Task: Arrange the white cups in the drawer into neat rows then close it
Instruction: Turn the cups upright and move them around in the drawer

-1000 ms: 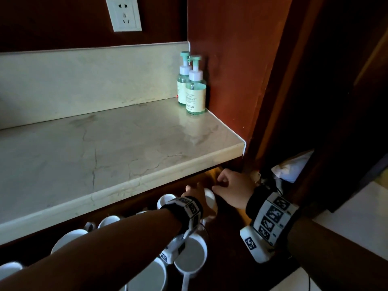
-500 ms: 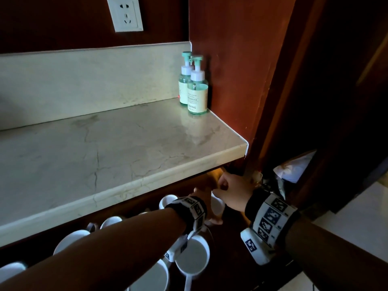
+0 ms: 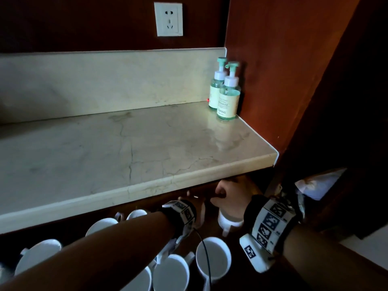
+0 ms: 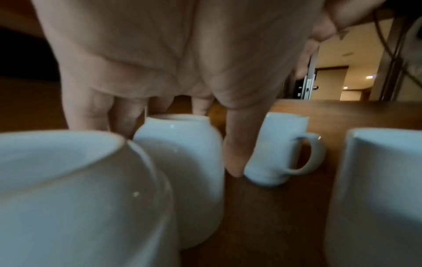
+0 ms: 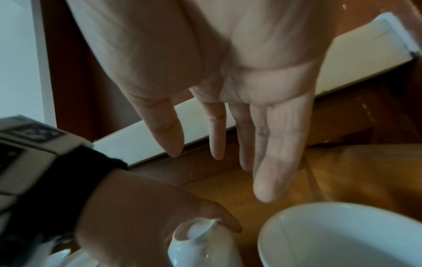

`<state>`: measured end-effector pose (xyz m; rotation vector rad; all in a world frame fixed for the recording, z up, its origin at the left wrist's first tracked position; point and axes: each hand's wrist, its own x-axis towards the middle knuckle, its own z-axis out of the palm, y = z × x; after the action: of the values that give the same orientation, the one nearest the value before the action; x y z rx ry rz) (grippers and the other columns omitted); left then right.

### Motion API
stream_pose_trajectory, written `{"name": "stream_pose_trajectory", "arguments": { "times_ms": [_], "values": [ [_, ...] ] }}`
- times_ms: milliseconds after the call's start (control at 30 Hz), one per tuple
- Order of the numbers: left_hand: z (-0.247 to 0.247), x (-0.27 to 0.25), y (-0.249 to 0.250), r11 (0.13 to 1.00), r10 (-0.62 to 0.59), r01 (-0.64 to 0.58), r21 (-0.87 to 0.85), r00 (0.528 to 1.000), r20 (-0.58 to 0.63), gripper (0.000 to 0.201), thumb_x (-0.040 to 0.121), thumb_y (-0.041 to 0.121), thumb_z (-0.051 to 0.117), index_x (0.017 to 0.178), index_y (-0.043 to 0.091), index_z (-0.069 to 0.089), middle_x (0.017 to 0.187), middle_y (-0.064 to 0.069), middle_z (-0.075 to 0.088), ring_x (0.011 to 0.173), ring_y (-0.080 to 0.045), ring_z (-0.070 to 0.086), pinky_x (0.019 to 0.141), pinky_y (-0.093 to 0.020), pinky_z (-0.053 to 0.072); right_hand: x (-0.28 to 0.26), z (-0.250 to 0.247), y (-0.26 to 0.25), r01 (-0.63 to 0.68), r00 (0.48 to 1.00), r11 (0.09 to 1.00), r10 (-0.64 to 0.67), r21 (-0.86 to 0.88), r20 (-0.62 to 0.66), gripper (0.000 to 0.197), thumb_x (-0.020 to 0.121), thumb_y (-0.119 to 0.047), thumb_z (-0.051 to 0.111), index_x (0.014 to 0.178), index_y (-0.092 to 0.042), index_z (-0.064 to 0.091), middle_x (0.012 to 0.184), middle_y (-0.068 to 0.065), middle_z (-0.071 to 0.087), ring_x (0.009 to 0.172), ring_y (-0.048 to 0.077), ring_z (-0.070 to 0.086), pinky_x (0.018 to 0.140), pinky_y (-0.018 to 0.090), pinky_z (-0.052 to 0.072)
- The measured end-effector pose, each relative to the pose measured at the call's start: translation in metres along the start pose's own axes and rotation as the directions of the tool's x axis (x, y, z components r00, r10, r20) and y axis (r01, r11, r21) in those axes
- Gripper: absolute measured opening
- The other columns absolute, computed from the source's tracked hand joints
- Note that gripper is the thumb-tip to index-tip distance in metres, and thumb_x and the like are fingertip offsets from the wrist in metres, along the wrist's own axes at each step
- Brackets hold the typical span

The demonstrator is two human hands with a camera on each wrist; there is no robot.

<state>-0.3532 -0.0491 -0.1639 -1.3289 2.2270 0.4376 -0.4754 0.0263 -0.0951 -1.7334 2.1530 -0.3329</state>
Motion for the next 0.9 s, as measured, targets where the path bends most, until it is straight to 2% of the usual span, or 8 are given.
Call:
{"name": "stream_pose_trajectory", "arguments": {
  "times_ms": [100,267,433,567,633,700,833,900],
  "values": [
    [0.000,-0.003,-0.001,0.998,0.050,-0.053,-0.016,0.990,-0.130,0.062,0.095,0.029,0.050,0.151,0.023,0.023,0.159,-0.012,0.015,0.146,-0.034,0.016,0.118,-0.052,0.017,-0.001,0.006,0.002,-0.019,0.998,0.997,0.015,0.071,0.053,0.022,0.083,-0.042,0.062,0.093,-0.025,0.051,0.093,-0.005,0.060,0.087,0.014,0.056,0.072,0.024,0.042],
    [-0.011,-0.015,0.004,0.990,0.141,-0.140,0.009,0.986,-0.091,0.069,0.065,0.014,0.071,0.130,0.022,0.048,0.139,-0.007,0.049,0.125,-0.028,0.053,0.098,-0.039,0.050,-0.014,-0.004,0.010,-0.025,0.998,0.998,0.022,0.054,0.059,0.025,0.086,-0.039,0.061,0.101,-0.020,0.057,0.098,-0.006,0.057,0.102,0.014,0.055,0.083,0.024,0.043],
    [-0.003,-0.043,-0.004,0.921,0.349,-0.304,0.245,0.922,-0.166,0.079,0.073,0.025,0.073,0.137,0.028,0.028,0.142,-0.006,0.033,0.128,-0.036,0.044,0.097,-0.050,0.045,-0.017,-0.010,0.029,-0.008,0.996,0.997,0.001,0.082,0.084,0.023,0.077,-0.031,0.067,0.096,-0.031,0.054,0.092,-0.015,0.052,0.103,0.010,0.054,0.093,0.027,0.048],
    [-0.013,-0.088,-0.006,0.822,0.534,-0.395,0.410,0.786,-0.313,0.060,0.089,0.032,0.056,0.141,0.017,0.031,0.143,-0.005,0.036,0.141,-0.026,0.021,0.098,-0.048,0.041,-0.019,-0.012,0.044,0.058,0.959,0.973,-0.118,0.224,0.260,0.068,0.061,-0.031,0.085,0.116,-0.040,0.046,0.118,-0.013,0.057,0.110,0.006,0.058,0.095,0.028,0.051],
    [-0.017,-0.110,-0.010,0.831,0.556,-0.490,0.264,0.698,-0.452,0.066,0.088,0.042,0.057,0.144,0.024,0.029,0.147,0.000,0.028,0.137,-0.024,0.030,0.103,-0.041,0.039,-0.023,-0.015,0.044,0.091,0.919,0.907,-0.235,0.411,0.315,0.085,0.057,-0.030,0.089,0.128,-0.038,0.042,0.127,-0.012,0.055,0.117,0.004,0.056,0.100,0.029,0.048],
    [-0.015,-0.123,-0.016,0.793,0.453,-0.607,-0.039,0.632,-0.628,0.073,0.078,0.051,0.068,0.138,0.034,0.030,0.144,0.010,0.028,0.123,-0.022,0.050,0.099,-0.034,0.045,-0.027,-0.017,0.041,0.124,0.898,0.778,-0.352,0.616,0.265,0.097,0.052,-0.036,0.092,0.134,-0.037,0.040,0.132,-0.008,0.054,0.122,0.010,0.054,0.100,0.034,0.049],
    [-0.005,-0.125,-0.024,0.368,0.219,-0.770,-0.521,0.616,-0.757,0.074,0.061,0.037,0.087,0.115,0.033,0.037,0.118,0.002,0.054,0.099,-0.022,0.063,0.076,-0.045,0.056,-0.033,-0.021,0.018,0.102,0.921,0.430,-0.381,0.897,0.078,0.098,0.037,-0.036,0.096,0.125,-0.022,0.055,0.114,0.002,0.065,0.103,0.018,0.064,0.084,0.035,0.054],
    [-0.006,-0.125,-0.031,0.360,0.215,-0.758,-0.544,0.635,-0.742,0.077,0.062,0.034,0.087,0.120,0.028,0.036,0.117,0.001,0.053,0.097,-0.016,0.061,0.077,-0.038,0.056,-0.033,-0.023,0.004,0.138,0.933,0.451,-0.358,0.882,0.038,0.086,0.039,-0.029,0.090,0.117,-0.019,0.056,0.103,0.003,0.066,0.093,0.013,0.066,0.074,0.029,0.054]
  ]
}}
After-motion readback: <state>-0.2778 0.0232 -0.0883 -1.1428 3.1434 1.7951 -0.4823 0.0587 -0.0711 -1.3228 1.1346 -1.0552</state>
